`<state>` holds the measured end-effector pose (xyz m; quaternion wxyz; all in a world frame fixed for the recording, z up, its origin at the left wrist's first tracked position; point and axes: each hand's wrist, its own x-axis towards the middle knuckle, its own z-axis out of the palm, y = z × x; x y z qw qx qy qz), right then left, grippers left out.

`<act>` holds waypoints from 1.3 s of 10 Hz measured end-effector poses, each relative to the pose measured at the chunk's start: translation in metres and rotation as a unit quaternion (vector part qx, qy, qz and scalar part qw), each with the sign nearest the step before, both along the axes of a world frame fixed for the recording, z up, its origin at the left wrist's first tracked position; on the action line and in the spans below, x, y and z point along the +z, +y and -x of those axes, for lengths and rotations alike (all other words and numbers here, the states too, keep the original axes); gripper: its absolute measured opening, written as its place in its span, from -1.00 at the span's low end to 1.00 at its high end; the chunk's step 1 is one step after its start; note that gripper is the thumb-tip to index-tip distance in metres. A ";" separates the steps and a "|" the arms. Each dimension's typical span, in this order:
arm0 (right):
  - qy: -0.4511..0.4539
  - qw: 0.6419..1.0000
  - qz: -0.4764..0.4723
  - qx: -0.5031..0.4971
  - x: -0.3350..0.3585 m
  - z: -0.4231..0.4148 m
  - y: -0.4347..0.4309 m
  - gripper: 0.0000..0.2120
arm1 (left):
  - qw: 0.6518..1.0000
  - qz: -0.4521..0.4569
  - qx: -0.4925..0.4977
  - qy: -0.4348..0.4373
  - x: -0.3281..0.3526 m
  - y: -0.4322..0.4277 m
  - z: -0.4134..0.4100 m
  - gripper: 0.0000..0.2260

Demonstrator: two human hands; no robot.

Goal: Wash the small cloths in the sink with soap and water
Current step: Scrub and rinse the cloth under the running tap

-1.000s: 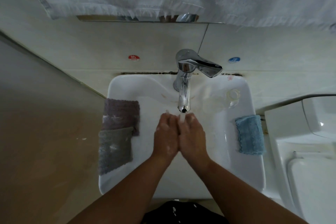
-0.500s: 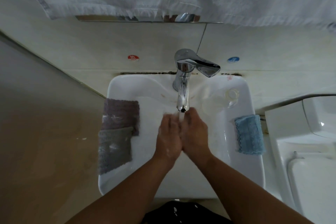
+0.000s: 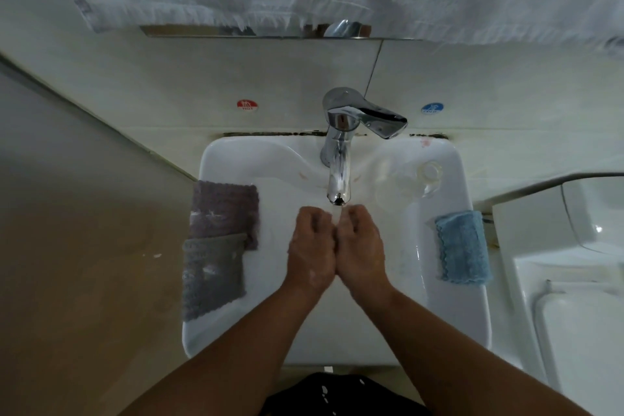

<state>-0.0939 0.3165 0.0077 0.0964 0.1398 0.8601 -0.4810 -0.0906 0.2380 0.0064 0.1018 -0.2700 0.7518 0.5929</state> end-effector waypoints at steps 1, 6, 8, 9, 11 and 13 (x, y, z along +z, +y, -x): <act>0.040 0.998 0.007 0.056 0.013 -0.014 -0.010 -0.85 | 0.999 -0.025 0.039 -0.015 0.004 -0.007 0.004 -0.89; -0.029 0.996 0.052 -0.060 0.002 0.018 0.009 -0.85 | 0.995 -0.053 -0.079 0.041 0.004 0.001 -0.010 -0.87; -0.002 0.999 0.046 0.023 0.014 0.000 -0.010 -0.86 | 0.999 -0.032 0.021 0.012 0.013 -0.008 0.006 -0.87; -0.050 0.994 0.064 -0.071 0.001 0.021 0.001 -0.87 | 0.994 0.021 -0.085 0.061 0.008 -0.003 -0.006 -0.81; -0.011 0.998 0.057 -0.008 0.014 0.003 -0.012 -0.79 | 1.000 0.004 -0.024 -0.009 0.004 -0.008 0.016 -0.87; -0.027 0.997 0.028 -0.070 0.000 0.011 0.002 -0.79 | 0.997 0.008 -0.071 0.014 0.004 -0.001 0.004 -0.83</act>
